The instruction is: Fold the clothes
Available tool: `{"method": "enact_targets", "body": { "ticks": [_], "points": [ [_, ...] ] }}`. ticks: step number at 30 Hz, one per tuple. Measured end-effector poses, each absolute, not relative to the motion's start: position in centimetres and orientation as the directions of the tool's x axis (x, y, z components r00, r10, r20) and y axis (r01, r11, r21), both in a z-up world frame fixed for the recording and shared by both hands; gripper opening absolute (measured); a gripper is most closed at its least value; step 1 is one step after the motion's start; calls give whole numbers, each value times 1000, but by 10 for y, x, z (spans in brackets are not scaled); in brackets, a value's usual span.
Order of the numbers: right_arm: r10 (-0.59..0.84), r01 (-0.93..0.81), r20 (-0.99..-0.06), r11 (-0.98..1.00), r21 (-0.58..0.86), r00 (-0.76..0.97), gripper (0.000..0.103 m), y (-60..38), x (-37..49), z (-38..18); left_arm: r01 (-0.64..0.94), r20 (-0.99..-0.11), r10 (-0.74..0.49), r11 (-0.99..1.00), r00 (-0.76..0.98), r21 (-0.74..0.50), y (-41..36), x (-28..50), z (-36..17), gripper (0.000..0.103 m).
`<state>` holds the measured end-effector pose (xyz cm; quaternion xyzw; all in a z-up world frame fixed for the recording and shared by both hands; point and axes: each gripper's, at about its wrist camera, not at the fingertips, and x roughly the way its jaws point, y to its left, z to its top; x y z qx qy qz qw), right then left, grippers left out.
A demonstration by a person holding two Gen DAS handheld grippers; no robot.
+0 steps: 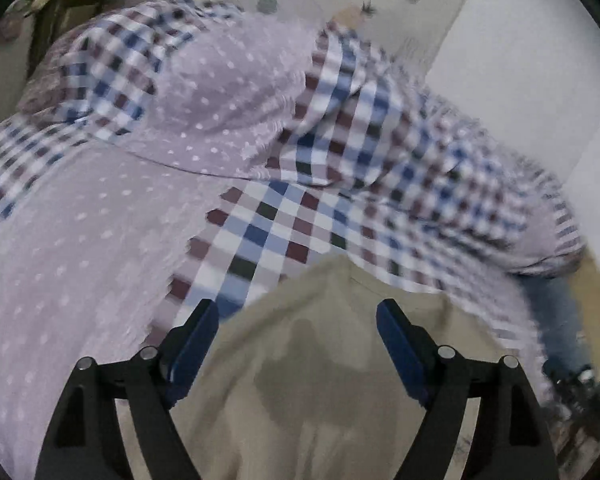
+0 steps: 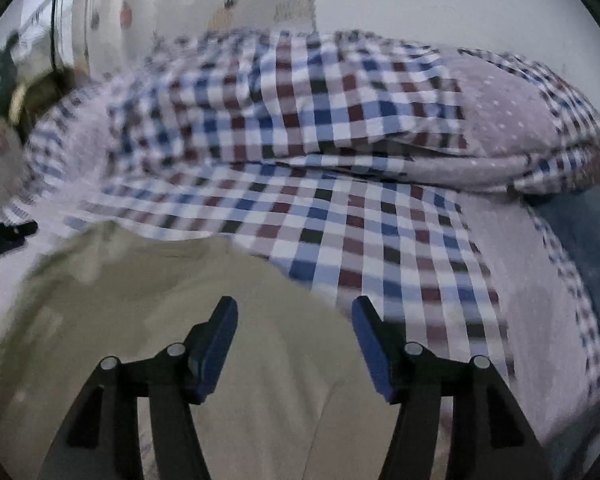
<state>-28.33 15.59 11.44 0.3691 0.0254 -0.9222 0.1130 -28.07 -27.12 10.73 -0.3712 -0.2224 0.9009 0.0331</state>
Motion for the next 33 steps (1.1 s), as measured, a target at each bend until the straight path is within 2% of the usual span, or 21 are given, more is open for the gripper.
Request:
{"method": "enact_targets", "body": {
  "ticks": [5,10,16,18,20,21,28,32,33],
  "points": [
    [-320,279,-660,-945,172,-680,64,184,-160,159,18,-585,244,-914,-773,-405,-269,-169,165,85],
    [-369,350,-632,-923,162,-682,64,195,-23,207,-71,-498,250,-934,-830,-350,-254,-50,242,85],
    [-509,490,-568,-848,202,-647,64,202,133,284,-140,-339,275,-918,-900,-372,-277,93,328,89],
    [-562,543,-537,-812,215,-629,66,200,184,310,-163,-292,284,-912,-913,-376,-287,140,350,90],
    [-610,590,-502,-776,222,-613,74,199,225,333,-183,-251,289,-909,-924,-374,-291,179,367,90],
    [-640,618,-480,-752,229,-601,75,198,247,344,-192,-227,290,-908,-930,-372,-296,202,379,91],
    [-773,718,-312,-632,292,-553,82,211,358,398,-219,-140,291,-897,-946,-383,-300,309,418,102],
    [-747,685,-290,-664,298,-598,84,217,379,383,-231,-134,305,-890,-943,-394,-290,343,409,102],
    [-728,659,-327,-685,312,-602,84,214,371,361,-233,-138,308,-890,-941,-393,-286,349,404,102]
  ]
}}
